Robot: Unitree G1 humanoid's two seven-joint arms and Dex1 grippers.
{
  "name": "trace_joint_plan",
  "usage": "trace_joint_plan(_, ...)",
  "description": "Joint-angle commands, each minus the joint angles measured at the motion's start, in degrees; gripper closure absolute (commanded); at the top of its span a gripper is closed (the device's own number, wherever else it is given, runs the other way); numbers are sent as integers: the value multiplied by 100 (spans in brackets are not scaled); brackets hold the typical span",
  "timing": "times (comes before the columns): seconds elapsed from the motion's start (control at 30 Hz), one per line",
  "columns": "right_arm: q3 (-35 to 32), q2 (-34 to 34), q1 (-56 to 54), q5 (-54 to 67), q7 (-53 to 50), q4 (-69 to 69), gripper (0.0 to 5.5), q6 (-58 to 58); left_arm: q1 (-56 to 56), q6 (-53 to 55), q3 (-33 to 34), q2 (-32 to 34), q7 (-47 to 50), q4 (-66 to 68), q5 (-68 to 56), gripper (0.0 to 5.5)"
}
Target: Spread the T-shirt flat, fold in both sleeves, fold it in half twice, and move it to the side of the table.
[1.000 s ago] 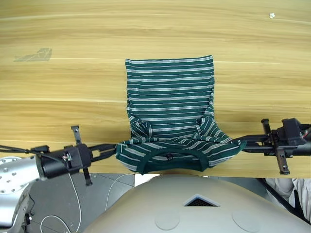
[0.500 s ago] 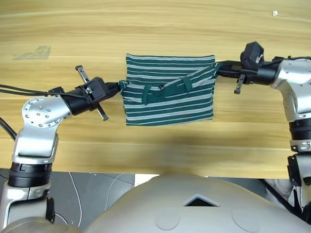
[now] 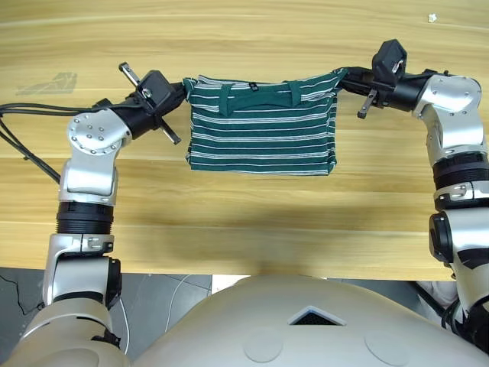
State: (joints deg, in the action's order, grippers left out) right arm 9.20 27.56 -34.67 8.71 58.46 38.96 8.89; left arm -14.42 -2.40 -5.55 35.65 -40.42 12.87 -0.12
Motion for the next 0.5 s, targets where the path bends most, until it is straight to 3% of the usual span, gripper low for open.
trace_joint_plan(0.03,-202,-174,-244,-85,-361,384,511,-54,-190,-157,-58,-186,20,315,45,518)
trace_joint_plan(0.27,-309,-346,-610,-769,-2018,1572,392,280,-820,-424,524,-693,1268,1331,-13,413)
trace_joint_plan(0.5,-283,-418,-571,-1159,-2640,2001,387,620,-588,-660,480,-877,1232,1601,9,306)
